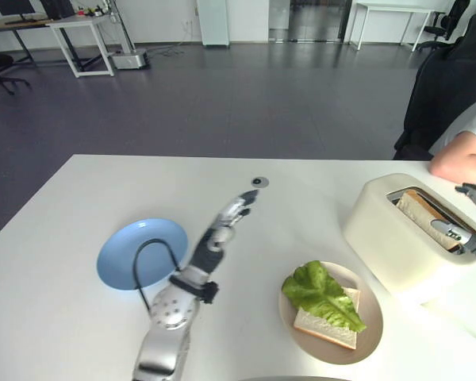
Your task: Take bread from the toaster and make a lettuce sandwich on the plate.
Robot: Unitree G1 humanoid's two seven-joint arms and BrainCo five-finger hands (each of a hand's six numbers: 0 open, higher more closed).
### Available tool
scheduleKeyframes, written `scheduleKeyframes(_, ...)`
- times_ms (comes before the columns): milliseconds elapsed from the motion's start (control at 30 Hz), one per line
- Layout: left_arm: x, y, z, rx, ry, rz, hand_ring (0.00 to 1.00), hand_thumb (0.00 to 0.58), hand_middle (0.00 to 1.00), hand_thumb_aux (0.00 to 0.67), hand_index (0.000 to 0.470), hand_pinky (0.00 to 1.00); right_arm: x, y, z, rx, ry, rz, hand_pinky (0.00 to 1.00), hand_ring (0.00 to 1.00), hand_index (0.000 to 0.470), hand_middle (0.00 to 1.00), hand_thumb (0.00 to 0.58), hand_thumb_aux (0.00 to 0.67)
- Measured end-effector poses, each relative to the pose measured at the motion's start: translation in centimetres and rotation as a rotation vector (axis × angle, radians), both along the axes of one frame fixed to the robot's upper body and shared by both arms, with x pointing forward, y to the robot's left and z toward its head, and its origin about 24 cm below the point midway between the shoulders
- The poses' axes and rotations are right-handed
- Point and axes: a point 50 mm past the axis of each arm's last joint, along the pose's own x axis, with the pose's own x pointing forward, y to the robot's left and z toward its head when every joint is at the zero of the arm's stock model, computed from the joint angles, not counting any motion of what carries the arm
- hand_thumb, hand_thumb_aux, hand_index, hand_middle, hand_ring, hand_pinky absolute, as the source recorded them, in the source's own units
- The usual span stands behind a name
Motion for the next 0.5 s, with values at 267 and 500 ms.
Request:
scheduleKeyframes(267,-1.6,3.0,-1.1,-0.018,0.035,0.096,0.0,0.0,0.0,0.0,0.0,0.0,0.1,0.7,0.0,-0.024,-0.019,0.048,0.0,0.0,0.47,0.0,0.58,0.67)
scheduleKeyframes(500,-1.7,2.9,-0.9,-0.015,0.009,0.096,0.0,0.0,0.0,0.0,0.0,0.0,0.5,1.1,1.9,-0.035,-0.199,0.074,0.0,0.0,0.47,0.0,0.58,0.67)
